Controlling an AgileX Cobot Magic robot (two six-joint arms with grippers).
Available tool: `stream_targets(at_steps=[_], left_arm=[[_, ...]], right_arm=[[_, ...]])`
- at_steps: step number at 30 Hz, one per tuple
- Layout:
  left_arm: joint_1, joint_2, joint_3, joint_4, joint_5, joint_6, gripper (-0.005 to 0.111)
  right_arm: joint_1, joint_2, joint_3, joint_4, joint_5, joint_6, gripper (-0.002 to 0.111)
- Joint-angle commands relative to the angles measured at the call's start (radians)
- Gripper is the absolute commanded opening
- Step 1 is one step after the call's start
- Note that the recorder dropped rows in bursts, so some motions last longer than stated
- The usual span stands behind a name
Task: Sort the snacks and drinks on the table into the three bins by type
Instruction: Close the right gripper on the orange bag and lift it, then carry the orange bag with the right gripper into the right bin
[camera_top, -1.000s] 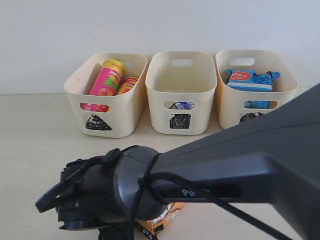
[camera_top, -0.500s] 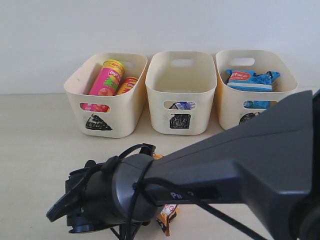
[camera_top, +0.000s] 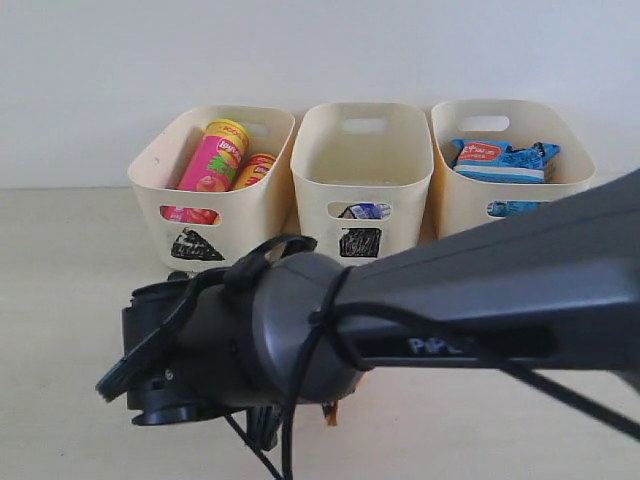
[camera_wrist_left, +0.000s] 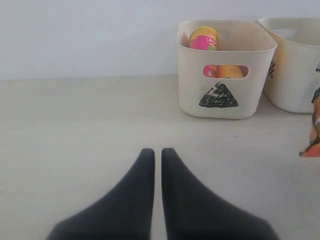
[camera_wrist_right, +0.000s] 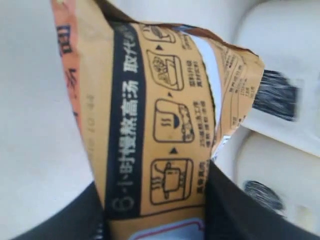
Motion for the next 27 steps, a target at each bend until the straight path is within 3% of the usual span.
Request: stream_targets(at_steps=[1, 8, 13, 17, 27], left_arm=[[0.003, -0.003, 0.003, 0.003, -0.009, -0.009, 0.004], [0.003, -0.003, 0.003, 0.003, -0.009, -0.009, 0.004], [0.003, -0.003, 0.003, 0.003, -0.009, -0.009, 0.004], [0.003, -0.003, 0.003, 0.003, -0.009, -0.009, 0.004], [0.003, -0.003, 0.003, 0.003, -0.009, -0.009, 0.004]], right_arm=[[0.012, -0.093, 0.04, -0.063, 0.054, -0.003, 0.0], [0.014, -0.236, 0.107, -0.104, 0.1, 0.011, 0.0], [-0.028, -0.391, 0.11, -0.102, 0.033, 0.013, 0.0], [-0.138, -0.466, 0.11, -0.041, -0.047, 0.009, 0.0], [-0.524, -0.51, 0.11, 0.071, -0.364, 0.015, 0.0]])
